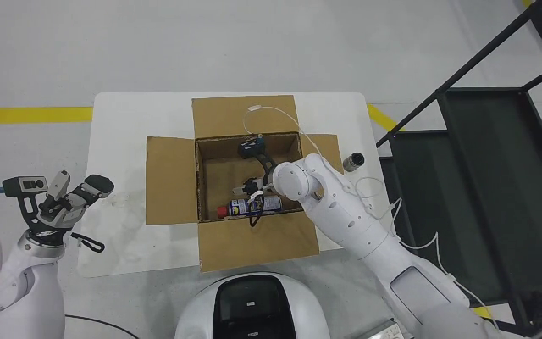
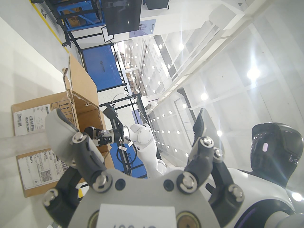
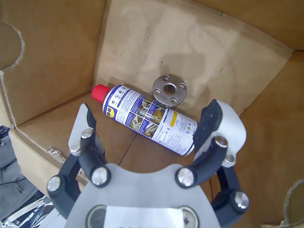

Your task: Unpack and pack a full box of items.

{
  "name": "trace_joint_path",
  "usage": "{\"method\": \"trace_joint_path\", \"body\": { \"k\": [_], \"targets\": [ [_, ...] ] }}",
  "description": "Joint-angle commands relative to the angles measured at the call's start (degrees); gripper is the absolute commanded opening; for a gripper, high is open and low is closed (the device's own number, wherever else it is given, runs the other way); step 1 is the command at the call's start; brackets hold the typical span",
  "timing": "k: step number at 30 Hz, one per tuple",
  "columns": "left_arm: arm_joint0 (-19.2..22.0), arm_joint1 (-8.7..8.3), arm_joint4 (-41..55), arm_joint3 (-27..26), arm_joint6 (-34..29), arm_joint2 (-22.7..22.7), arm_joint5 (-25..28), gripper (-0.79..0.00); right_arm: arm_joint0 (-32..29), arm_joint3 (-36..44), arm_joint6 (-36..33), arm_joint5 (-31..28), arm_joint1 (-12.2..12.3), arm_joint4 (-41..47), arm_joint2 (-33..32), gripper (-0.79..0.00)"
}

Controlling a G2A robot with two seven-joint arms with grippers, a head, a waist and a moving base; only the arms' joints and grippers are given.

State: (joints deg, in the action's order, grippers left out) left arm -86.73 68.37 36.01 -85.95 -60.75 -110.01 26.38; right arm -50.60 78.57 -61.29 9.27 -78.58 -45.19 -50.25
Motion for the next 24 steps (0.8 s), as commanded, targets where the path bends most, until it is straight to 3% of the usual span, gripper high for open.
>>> {"method": "trace_joint_path", "body": {
  "k": [1,10,24],
  "targets": [
    [0.00,0.00,0.00,0.00,0.00,0.00,0.00,0.000,0.00,0.00,0.00,0.01,0.00,0.00,0.00,0.000],
    [0.00,0.00,0.00,0.00,0.00,0.00,0.00,0.000,-0.68,-0.63,1.05,-1.36,-0.09,2.73,-0.55,0.000],
    [0.00,0.00,0.00,0.00,0.00,0.00,0.00,0.000,6.02,-14.77,4.10,-1.01,-3.38,5.01,5.70,0.000]
  ]
}}
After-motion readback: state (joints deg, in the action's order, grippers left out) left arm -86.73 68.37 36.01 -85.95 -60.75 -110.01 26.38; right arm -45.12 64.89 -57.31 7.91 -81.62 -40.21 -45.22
